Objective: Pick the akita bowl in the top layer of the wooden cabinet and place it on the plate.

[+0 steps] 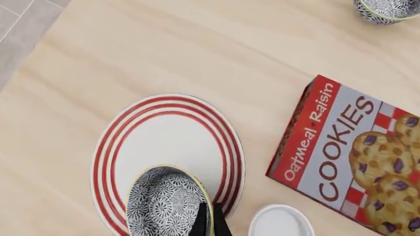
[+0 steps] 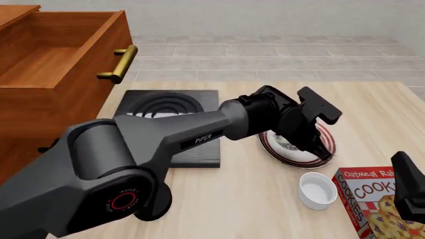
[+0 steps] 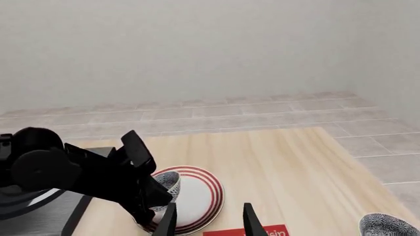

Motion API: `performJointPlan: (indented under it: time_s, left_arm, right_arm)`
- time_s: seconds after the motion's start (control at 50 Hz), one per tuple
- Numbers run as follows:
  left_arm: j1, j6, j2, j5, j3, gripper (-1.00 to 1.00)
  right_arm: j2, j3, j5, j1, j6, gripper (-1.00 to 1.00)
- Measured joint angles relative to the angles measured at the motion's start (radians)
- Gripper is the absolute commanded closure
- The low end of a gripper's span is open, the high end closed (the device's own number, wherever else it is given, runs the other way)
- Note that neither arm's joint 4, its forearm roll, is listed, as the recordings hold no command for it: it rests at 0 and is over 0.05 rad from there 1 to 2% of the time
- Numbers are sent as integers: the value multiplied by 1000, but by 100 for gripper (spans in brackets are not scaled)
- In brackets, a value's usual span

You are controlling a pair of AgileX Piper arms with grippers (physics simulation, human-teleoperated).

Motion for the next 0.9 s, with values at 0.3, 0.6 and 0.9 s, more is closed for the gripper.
performJointPlan:
  time_s: [0.3,0.6,0.9]
  left_arm:
    - [-1,-15,26,17,-30,100]
    - [-8,-40,83,54,-101,100]
    - [-10,-56,110,71,-137,100]
  right_arm:
    - [1,0,0,-2,4,-100]
    - [1,0,-1,-3,8,-100]
    - [3,0,-1,-4,10,-100]
